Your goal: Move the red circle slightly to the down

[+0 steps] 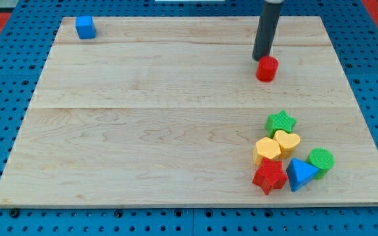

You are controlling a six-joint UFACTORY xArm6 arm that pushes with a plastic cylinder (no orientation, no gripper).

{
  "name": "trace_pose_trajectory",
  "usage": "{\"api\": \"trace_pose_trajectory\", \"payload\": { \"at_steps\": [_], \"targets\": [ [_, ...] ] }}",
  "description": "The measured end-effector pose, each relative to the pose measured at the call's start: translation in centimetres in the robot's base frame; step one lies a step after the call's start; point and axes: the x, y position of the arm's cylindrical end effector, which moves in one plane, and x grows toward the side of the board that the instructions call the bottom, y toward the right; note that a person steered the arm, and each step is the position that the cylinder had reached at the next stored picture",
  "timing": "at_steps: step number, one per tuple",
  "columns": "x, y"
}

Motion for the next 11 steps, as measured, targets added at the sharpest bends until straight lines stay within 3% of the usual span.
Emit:
{"api": "trace_pose_trajectory", "payload": {
  "at_steps": [1, 2, 3, 5, 6, 8, 9, 10, 11],
  "targets": [
    [6.1, 0.3],
    [7.3, 0.3],
    [4.2, 0.9],
    [8.0, 1.6],
    [-1.2, -8.9],
    [-5.3, -40.1],
    [-9.9, -43.6],
    [-13.1, -35.9],
    [-10.2, -24.2]
  ]
}}
